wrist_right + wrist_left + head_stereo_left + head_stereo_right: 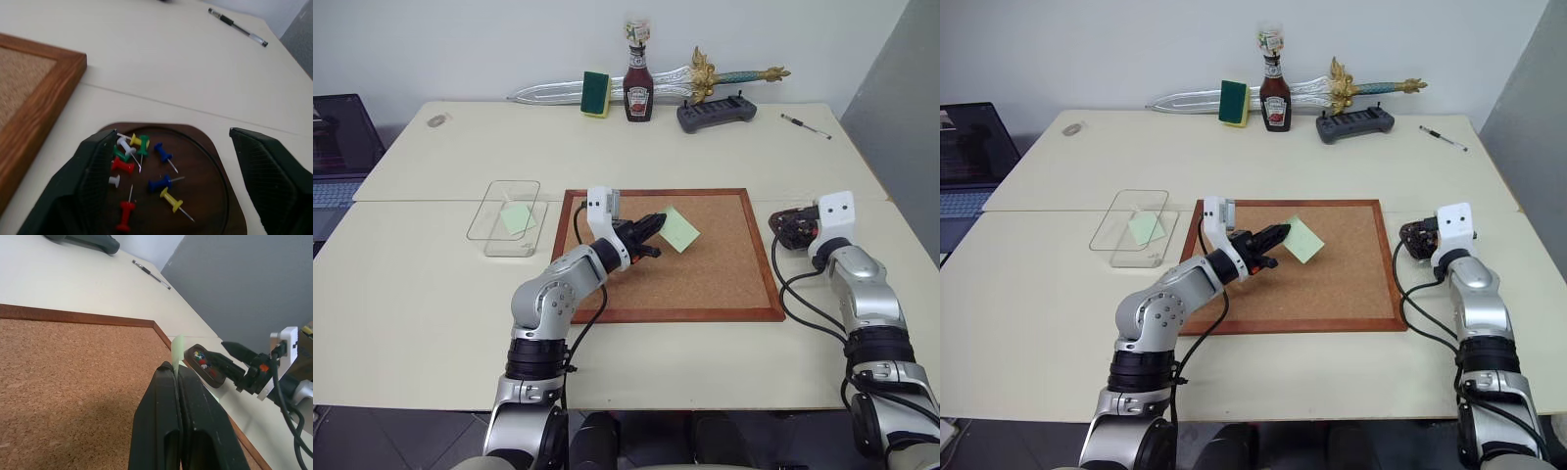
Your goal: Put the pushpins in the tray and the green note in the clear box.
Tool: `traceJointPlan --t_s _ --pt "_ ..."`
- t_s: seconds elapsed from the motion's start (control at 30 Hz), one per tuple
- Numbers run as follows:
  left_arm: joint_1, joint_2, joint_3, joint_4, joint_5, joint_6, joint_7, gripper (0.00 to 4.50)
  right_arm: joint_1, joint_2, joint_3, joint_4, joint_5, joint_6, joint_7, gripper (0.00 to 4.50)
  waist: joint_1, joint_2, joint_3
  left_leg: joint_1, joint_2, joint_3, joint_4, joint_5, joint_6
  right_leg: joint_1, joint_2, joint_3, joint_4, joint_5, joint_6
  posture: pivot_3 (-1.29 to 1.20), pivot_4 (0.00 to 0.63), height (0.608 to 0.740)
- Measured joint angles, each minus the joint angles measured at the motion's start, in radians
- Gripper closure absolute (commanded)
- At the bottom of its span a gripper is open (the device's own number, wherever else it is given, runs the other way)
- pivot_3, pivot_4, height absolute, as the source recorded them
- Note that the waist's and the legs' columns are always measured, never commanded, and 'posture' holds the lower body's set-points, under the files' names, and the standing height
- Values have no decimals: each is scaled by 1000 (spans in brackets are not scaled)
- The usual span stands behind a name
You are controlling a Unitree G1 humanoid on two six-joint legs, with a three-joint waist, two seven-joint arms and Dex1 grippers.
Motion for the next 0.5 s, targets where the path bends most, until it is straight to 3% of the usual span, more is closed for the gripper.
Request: traceJointPlan --t_s 0.13,0.27,0.5 --pt "-1 0 4 -28 0 3 20 4500 43 1 -20 -121 66 -29 74 27 1 0 0 0 0 0 0 0 0 0 0 0 0 0 0 0 150 740" --pt "-18 30 36 -123 4 13 91 4500 114 -13 17 -318 198 8 274 27 -6 0 0 0 1 -1 0 0 0 0 0 0 -1 0 0 0 150 740" --pt "14 176 127 -244 61 58 212 4500 61 -67 177 -507 306 111 554 27 -16 0 1 1 0 -3 0 -2 3 0 1 -1 0 0 0 0 150 740"
